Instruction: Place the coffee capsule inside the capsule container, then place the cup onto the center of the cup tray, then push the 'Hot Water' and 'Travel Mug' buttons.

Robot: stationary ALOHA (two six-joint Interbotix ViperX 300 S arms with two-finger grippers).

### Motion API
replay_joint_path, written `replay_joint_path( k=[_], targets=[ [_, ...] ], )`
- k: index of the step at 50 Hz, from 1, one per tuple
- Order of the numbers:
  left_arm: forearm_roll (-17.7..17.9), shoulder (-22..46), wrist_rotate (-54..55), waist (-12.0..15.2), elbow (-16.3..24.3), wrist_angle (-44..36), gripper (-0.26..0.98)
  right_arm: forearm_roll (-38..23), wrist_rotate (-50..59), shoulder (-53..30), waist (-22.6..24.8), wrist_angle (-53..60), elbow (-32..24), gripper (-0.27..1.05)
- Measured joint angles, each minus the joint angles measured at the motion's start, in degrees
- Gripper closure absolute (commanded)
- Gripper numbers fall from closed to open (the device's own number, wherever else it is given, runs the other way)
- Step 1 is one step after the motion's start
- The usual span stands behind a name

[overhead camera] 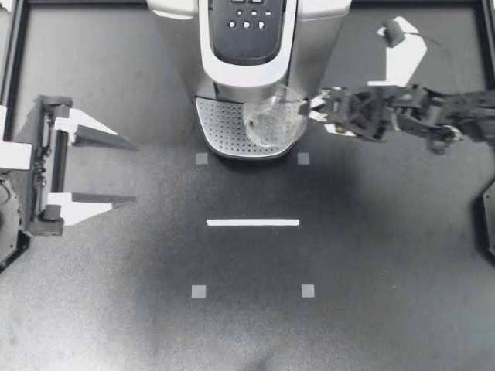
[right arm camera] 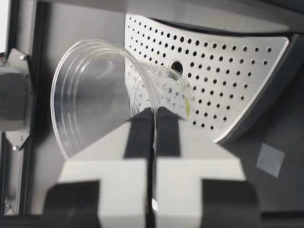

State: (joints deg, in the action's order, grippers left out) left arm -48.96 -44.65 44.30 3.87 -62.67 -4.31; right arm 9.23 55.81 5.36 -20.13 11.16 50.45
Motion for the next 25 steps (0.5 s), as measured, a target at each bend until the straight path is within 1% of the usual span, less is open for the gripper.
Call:
replay_joint_path(
  k=[11, 25],
  targets=[
    [0.3, 0.1, 0.1, 0.0, -0.4, 0.0, -0.04, -0.1, -0.2, -2.4, 0.0, 0.5, -2.5, 0.78],
    [0.5, -0.2, 0.0, 0.0, -0.4, 0.0, -0.04, -0.2, -0.4, -4.2, 0.0, 0.8, -3.3, 0.77]
  ],
)
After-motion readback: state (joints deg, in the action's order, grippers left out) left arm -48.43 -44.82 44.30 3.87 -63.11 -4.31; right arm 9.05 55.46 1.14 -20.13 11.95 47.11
